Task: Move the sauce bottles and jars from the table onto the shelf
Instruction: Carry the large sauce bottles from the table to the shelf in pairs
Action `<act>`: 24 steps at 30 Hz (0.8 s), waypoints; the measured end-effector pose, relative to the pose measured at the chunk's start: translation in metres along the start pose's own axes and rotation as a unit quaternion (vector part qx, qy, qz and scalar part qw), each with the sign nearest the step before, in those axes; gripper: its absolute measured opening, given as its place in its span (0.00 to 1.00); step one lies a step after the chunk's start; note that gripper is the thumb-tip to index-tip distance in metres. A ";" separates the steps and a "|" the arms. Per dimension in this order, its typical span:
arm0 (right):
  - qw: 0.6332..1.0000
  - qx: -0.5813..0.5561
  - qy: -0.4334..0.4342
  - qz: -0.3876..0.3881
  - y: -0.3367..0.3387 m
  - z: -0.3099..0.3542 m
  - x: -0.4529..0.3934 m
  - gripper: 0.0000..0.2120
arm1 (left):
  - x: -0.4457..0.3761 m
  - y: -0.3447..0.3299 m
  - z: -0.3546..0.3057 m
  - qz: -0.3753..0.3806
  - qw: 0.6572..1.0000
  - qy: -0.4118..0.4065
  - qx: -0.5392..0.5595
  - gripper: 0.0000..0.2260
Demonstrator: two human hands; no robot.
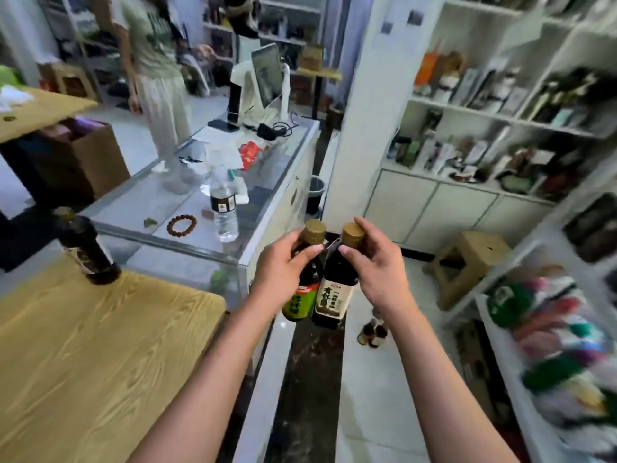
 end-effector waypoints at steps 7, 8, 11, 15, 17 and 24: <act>0.994 0.017 0.014 -0.103 0.180 -0.020 0.041 0.27 | -0.001 -0.167 -0.087 0.086 0.995 -0.053 -0.018 0.13; 0.993 0.020 0.017 -0.114 0.205 -0.023 0.047 0.27 | -0.003 -0.192 -0.097 0.099 0.993 -0.057 -0.008 0.13; 0.989 0.036 0.035 -0.137 0.269 -0.029 0.058 0.25 | -0.006 -0.253 -0.121 0.119 0.991 -0.066 0.013 0.13; 0.985 0.038 0.048 -0.163 0.340 -0.039 0.066 0.25 | -0.005 -0.326 -0.155 0.126 0.987 -0.089 0.032 0.11; 0.981 0.055 0.055 -0.178 0.374 -0.043 0.069 0.26 | -0.006 -0.358 -0.170 0.135 0.985 -0.094 0.045 0.11; 0.972 0.033 0.067 -0.224 0.464 -0.050 0.067 0.22 | -0.022 -0.439 -0.221 0.176 0.971 -0.121 0.107 0.12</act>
Point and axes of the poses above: each hand's wrist, its own x-axis away from the middle knuckle, its own y-axis out of the back of the hand, z = x × y, the point moved 6 cm from there along -x, towards the middle knuckle, and after that the axes turned 4 degrees about z, right-handed, at the moved point
